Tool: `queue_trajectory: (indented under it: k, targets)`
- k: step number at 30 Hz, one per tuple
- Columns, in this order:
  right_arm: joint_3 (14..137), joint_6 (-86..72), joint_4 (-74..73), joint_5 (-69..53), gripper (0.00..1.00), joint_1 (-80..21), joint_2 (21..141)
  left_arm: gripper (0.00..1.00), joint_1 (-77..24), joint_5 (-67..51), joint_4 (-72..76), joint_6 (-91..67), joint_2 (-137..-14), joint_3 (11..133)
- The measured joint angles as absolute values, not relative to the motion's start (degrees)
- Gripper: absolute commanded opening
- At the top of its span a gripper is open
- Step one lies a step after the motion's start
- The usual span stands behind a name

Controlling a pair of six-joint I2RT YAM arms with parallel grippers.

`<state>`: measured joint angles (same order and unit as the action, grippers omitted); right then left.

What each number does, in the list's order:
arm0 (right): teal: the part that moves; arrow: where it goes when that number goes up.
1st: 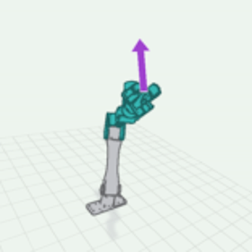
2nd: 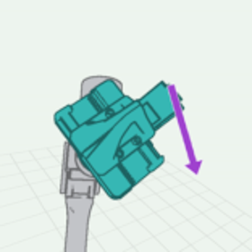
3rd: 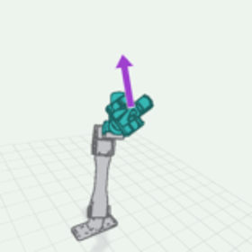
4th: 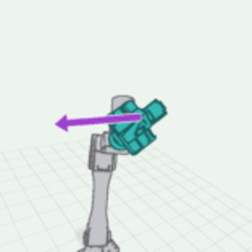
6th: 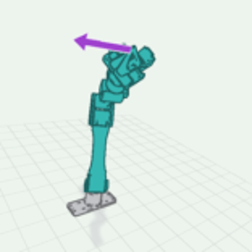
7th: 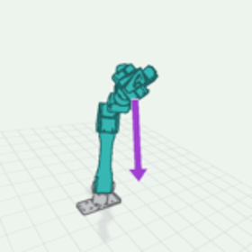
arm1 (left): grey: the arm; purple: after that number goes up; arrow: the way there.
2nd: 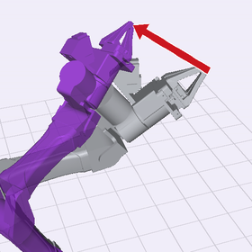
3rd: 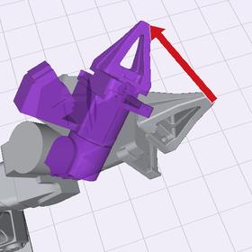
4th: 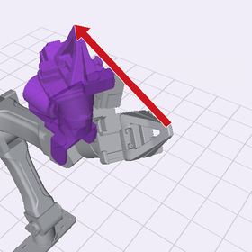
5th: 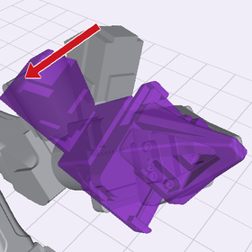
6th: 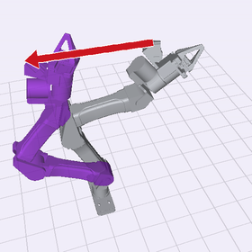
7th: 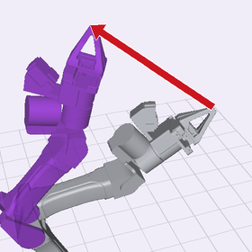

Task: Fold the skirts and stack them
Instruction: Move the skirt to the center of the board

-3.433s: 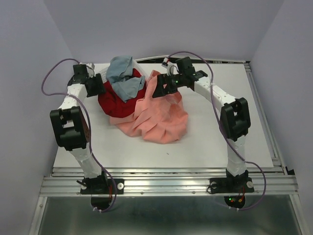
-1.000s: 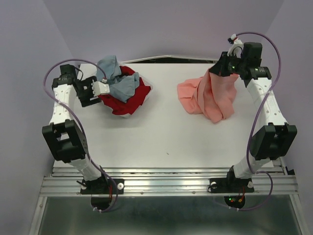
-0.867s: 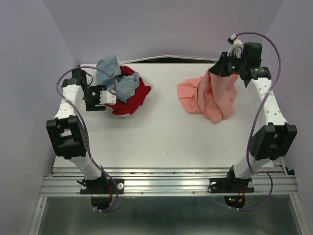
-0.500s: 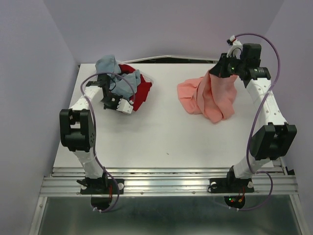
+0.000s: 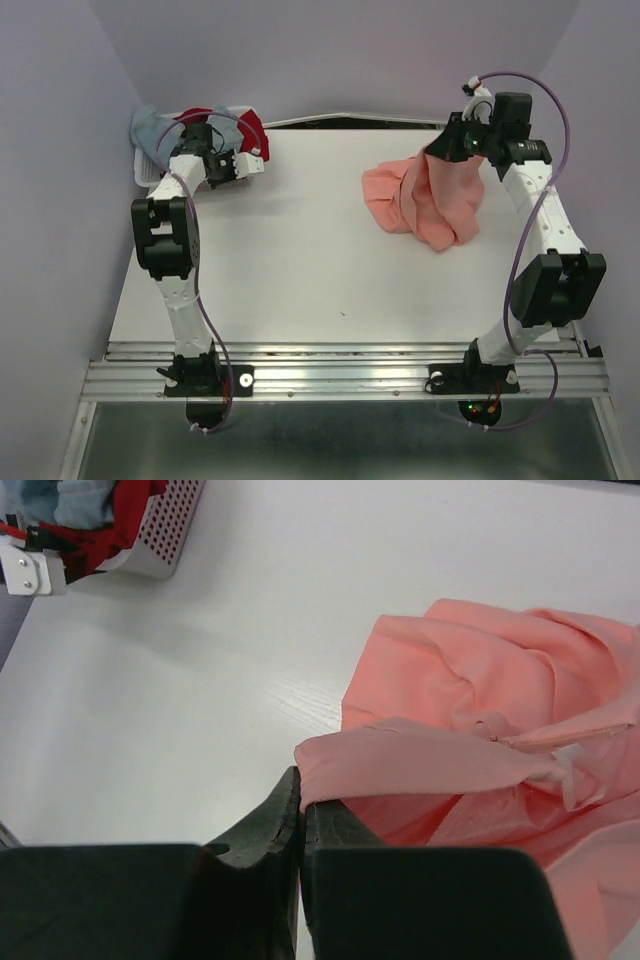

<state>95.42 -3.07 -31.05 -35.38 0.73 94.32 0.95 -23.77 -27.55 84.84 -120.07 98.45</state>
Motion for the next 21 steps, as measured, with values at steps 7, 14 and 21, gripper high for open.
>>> queue_trajectory:
  k: [7,14,21]
  targets:
    - [85.34,-6.61,-26.46,-40.84,0.01,-3.03,94.32,0.99,2.76,-32.56,-28.01,74.02,-118.63,100.38]
    - [81.89,-7.55,-20.8,-39.13,0.27,-23.99,100.44,0.99,2.85,-41.1,-20.8,57.32,-96.95,87.92]
    - [81.38,-7.64,-19.94,-38.33,0.91,-33.95,105.71,0.99,3.03,-42.0,-6.63,35.07,-73.8,72.16]
